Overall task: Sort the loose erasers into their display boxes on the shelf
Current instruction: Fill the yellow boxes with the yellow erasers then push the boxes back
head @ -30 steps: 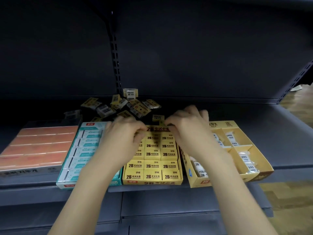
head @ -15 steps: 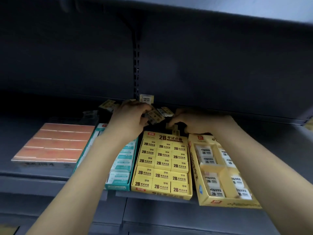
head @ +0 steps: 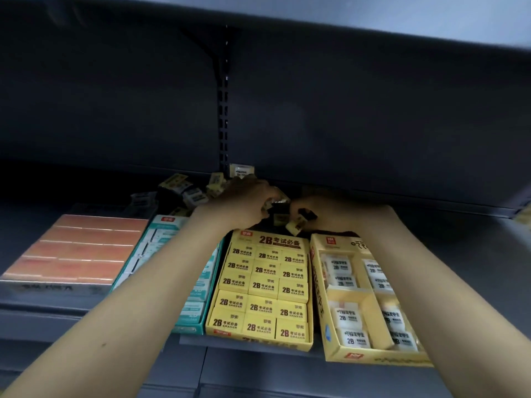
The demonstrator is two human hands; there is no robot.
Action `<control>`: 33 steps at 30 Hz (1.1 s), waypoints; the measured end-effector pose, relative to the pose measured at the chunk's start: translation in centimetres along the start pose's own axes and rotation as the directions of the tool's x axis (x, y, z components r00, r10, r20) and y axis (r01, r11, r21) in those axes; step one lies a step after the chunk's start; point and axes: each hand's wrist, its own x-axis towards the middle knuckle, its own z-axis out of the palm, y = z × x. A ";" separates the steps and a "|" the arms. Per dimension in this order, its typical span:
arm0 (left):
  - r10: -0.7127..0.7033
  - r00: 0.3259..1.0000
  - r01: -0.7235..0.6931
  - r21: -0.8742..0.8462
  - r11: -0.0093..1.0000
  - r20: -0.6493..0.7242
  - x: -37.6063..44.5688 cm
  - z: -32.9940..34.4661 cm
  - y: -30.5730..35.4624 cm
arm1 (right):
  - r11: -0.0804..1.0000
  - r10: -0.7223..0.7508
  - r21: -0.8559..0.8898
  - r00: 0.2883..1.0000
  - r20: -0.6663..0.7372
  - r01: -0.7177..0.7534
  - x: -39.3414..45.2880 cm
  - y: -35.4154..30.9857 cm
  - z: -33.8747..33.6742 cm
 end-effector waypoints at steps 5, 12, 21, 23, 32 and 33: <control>0.043 0.992 -0.030 -0.109 0.994 0.119 2.9 1.4 0.5 | 0.997 0.069 -0.023 0.991 -0.117 -0.073 -2.8 0.7 -1.3; 0.043 0.987 -0.029 -0.091 0.995 0.152 4.2 3.8 1.4 | 0.983 0.185 0.025 0.955 -0.232 -0.184 -5.9 0.1 -1.0; -0.065 0.992 0.023 -0.344 0.939 -0.111 1.1 1.4 2.3 | 0.933 0.247 0.325 0.929 -0.274 -0.152 -7.3 -3.3 -0.5; -0.095 0.983 0.024 -0.409 0.912 -0.155 -0.9 0.7 2.0 | 0.904 0.253 0.414 0.914 -0.318 -0.106 -7.7 -4.3 -0.1; -0.241 0.968 0.135 -0.648 0.749 -0.076 -10.4 0.5 0.2 | 0.848 0.310 0.528 0.859 -0.407 -0.056 -9.0 -8.7 2.7; -0.244 0.967 0.140 -0.661 0.737 -0.067 -11.2 0.6 0.1 | 0.849 0.311 0.526 0.856 -0.413 -0.055 -9.1 -9.0 3.0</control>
